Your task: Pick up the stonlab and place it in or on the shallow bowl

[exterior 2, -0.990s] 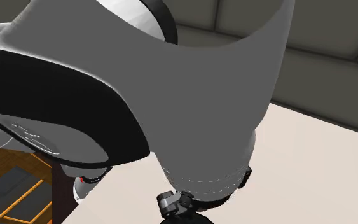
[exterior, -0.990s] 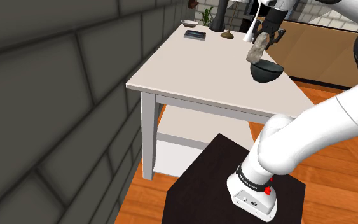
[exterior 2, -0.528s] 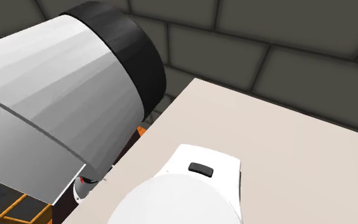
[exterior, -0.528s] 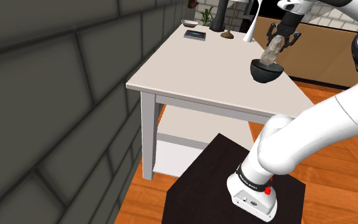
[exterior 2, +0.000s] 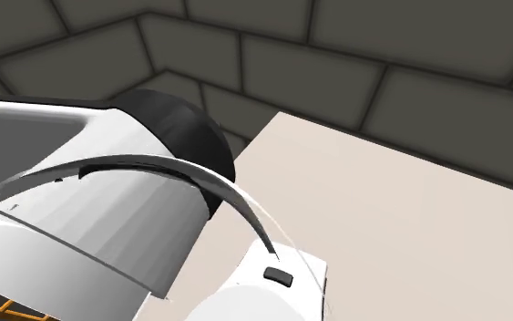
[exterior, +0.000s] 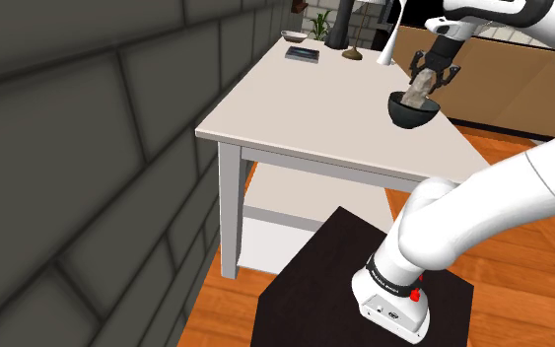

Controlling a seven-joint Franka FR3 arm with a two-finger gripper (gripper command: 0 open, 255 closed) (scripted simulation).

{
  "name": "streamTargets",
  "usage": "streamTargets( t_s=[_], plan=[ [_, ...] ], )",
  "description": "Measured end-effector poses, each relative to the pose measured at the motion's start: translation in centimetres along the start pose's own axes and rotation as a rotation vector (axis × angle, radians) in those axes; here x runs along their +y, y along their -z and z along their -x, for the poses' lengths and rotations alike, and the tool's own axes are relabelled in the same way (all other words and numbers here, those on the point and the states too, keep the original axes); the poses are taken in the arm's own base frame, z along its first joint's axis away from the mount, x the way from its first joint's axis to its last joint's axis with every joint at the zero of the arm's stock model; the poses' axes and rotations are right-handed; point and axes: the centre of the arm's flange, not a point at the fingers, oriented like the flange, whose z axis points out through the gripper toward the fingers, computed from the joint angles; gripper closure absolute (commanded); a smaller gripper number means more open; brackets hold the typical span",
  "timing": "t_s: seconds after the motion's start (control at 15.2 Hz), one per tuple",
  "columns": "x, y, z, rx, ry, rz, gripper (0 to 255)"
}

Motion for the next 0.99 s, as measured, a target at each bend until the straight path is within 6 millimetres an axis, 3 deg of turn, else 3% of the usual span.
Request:
streamTargets(
  t_s=[0.26, 0.66, 0.73, 0.99],
  plan=[
    [-0.2, -1.9, -0.2, 0.0, 0.0, 0.0, 255],
    [-0.3, -2.3, -0.2, 0.0, 0.0, 0.0, 255],
    [-0.3, -2.3, -0.2, 0.0, 0.0, 0.0, 0],
    [-0.3, -2.3, -0.2, 0.0, 0.0, 0.0, 0]
  ],
)
